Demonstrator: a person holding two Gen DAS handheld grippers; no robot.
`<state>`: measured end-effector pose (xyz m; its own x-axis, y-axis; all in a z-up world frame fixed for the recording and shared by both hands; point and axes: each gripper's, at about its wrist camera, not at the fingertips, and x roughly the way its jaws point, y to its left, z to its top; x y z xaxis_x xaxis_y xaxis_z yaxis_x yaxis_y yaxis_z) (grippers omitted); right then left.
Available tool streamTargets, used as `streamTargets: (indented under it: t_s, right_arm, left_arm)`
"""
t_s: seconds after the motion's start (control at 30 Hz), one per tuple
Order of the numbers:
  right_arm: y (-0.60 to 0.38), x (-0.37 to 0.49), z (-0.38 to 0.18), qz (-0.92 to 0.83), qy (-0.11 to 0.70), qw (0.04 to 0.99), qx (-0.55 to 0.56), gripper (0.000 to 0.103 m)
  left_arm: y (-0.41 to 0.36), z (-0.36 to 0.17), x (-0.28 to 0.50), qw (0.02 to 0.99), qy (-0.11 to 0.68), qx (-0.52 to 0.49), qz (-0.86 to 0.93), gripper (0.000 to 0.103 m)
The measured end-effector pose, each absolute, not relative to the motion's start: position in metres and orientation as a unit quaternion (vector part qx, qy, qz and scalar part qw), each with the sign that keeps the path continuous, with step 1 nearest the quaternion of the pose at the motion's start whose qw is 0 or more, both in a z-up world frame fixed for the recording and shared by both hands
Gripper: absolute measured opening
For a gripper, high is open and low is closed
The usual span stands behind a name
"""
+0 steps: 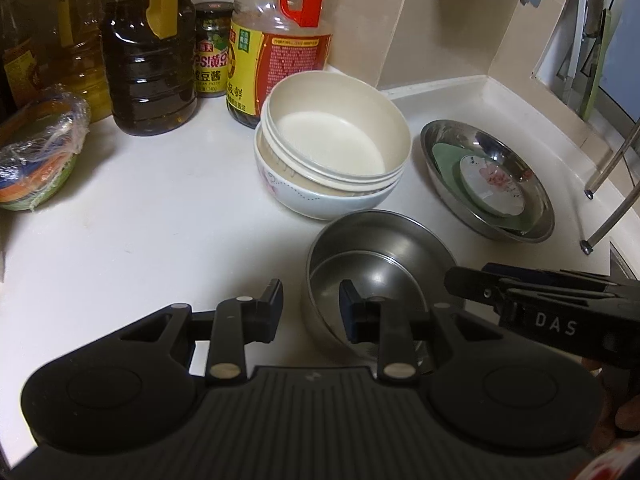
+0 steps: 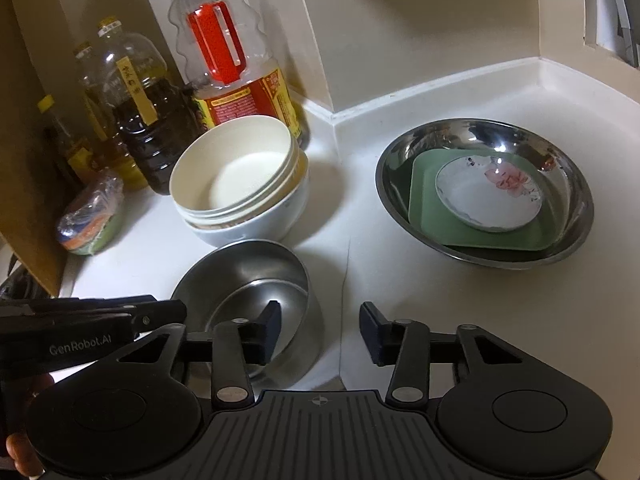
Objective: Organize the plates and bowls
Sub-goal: 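Lift the steel pot with the left gripper and carry it over the bowl stack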
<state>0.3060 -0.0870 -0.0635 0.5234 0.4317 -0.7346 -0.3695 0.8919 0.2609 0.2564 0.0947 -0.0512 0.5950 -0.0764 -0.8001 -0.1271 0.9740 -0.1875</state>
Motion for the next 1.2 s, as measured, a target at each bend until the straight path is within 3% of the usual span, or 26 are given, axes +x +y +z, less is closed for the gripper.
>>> streamTargets:
  t_s: [0.37,0.6,1.2]
  right_arm:
    - [-0.072,0.309,-0.076,0.233,0.436,0.869,0.03,0.022]
    - [-0.069,0.309,-0.077,0.225,0.434,0.872,0.029,0.01]
    - [-0.071,0.303,-0.068,0.232,0.426,0.874,0.027,0.007]
  left_arm:
    - [0.098,-0.064,0.268,0.887,0.45,-0.105,0.009,0.026]
    - [0.098,-0.069,0.269,0.885,0.454,-0.108,0.001,0.015]
    - [0.09,-0.063,0.257,0.891,0.445,-0.086,-0.006,0.01]
